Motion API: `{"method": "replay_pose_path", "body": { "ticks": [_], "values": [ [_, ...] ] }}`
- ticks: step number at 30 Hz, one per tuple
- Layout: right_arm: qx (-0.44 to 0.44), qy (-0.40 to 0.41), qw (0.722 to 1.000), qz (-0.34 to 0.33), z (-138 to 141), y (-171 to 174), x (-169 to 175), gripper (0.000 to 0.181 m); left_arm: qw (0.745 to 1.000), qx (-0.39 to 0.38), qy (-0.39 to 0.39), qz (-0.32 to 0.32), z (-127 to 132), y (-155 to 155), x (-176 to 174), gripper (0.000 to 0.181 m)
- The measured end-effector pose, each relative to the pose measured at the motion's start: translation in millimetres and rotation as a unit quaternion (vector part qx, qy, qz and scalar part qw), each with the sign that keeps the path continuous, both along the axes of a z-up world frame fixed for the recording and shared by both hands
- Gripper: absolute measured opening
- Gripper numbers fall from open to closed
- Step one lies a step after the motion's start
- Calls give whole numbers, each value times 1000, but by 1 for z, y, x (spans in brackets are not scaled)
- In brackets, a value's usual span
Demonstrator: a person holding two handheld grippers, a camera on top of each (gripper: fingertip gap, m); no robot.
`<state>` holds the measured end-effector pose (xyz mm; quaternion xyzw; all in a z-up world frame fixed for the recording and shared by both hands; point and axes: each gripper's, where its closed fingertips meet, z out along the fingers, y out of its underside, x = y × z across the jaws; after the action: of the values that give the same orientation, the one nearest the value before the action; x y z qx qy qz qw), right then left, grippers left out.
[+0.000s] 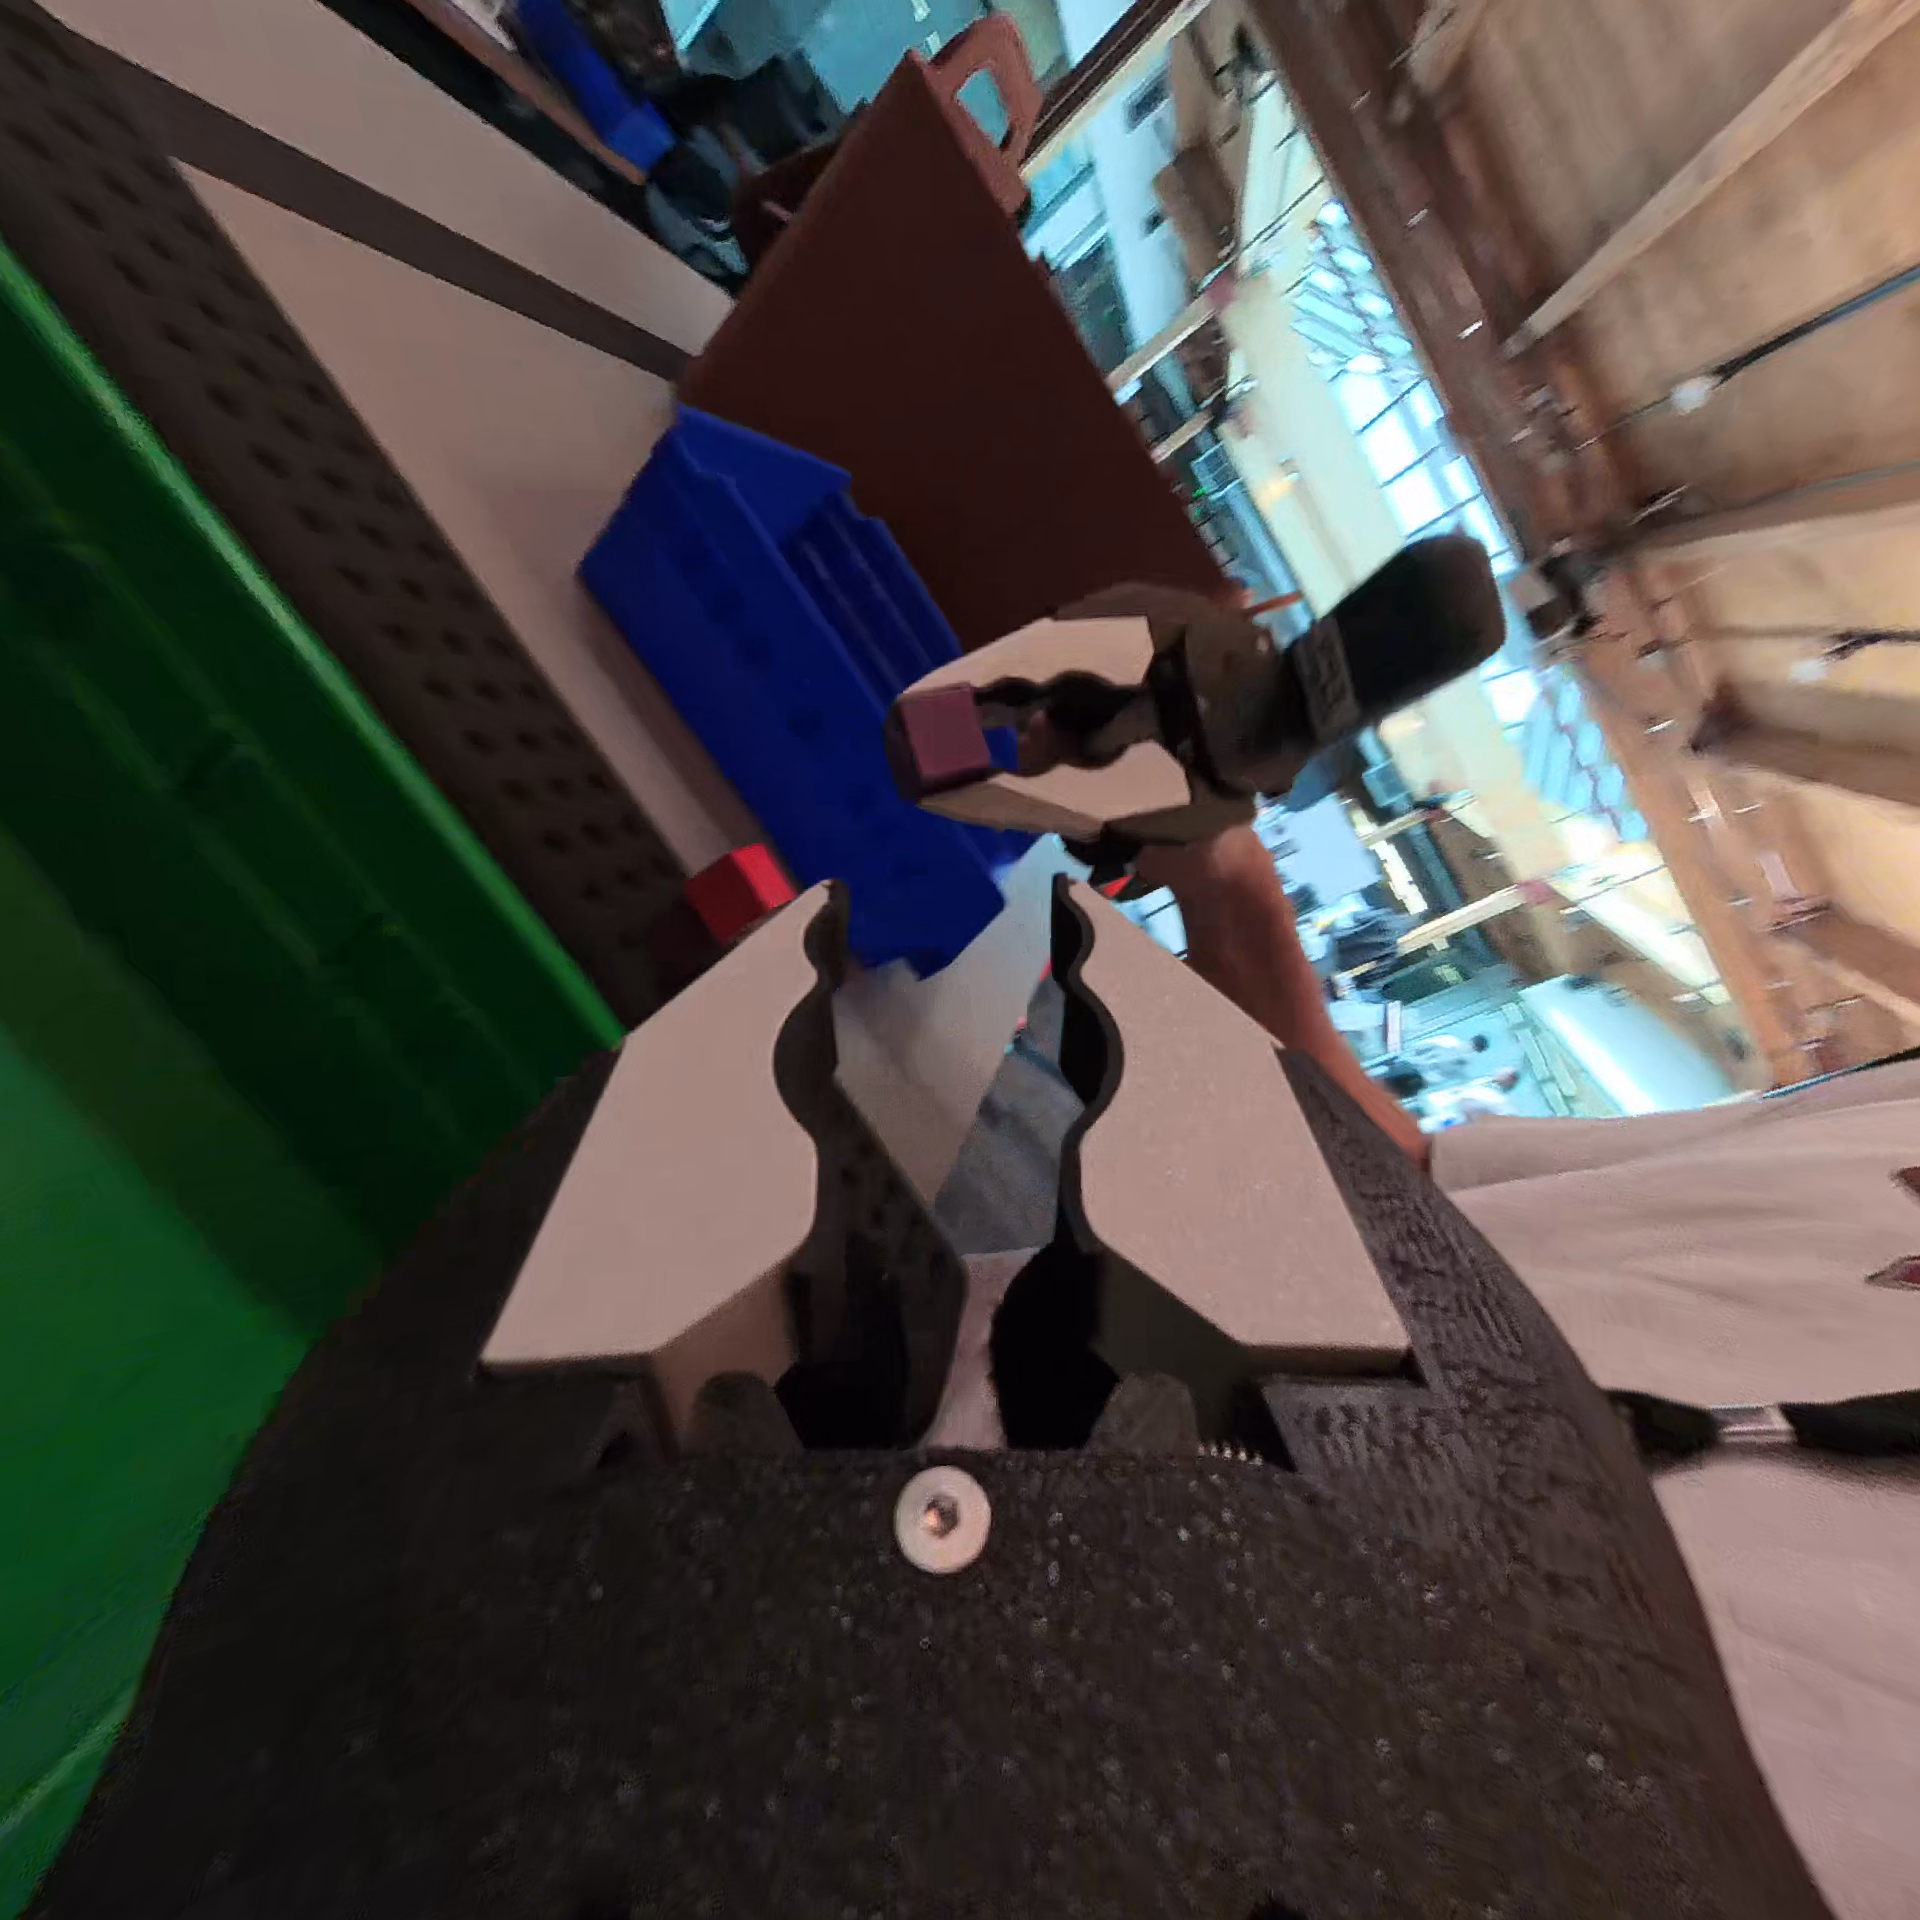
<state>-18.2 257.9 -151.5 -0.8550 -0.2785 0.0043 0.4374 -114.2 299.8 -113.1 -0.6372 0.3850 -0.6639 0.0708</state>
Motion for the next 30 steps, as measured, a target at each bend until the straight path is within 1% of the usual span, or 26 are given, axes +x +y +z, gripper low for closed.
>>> {"method": "replay_pose_path", "body": {
  "ticks": [2, 3, 8, 10, 13, 18, 23, 25, 27, 28, 30],
  "values": [
    [-127, 4, 992, 21, -31, -14, 3, 27, 999, 33, 27, 3, -13, 3, -10, 40],
    [-167, -8, 986, 20, -40, -16, 5, 27, 998, 43, 37, 5, -18, 4, -14, 40],
    [-252, -78, 964, 43, -68, -17, 9, 27, 997, 44, 60, 9, -37, -1, -27, 40],
    [-266, -84, 959, 48, -73, -15, 8, 27, 997, 39, 60, 14, -41, -3, -30, 40],
    [-280, -81, 955, 48, -74, -14, 8, 27, 997, 32, 64, 15, -45, -6, -33, 40],
    [-278, -69, 956, 60, -74, -13, 5, 27, 996, 43, 76, 18, -50, -3, -37, 40],
    [-258, -47, 963, 59, -72, -10, 3, 36, 993, 69, 91, 31, -52, 8, -39, 40],
    [-248, -39, 966, 54, -68, -10, 3, 42, 989, 90, 110, 46, -59, 17, -40, 41],
    [-235, -26, 971, 46, -61, -11, 4, 43, 974, 140, 160, 73, -75, 34, -42, 40],
    [-223, -20, 974, 39, -57, -12, 4, 44, 960, 179, 199, 87, -87, 46, -45, 40],
    [-190, -2, 982, 17, -44, -13, 5, 46, 913, 267, 288, 115, -110, 78, -53, 40]
  ]
}}
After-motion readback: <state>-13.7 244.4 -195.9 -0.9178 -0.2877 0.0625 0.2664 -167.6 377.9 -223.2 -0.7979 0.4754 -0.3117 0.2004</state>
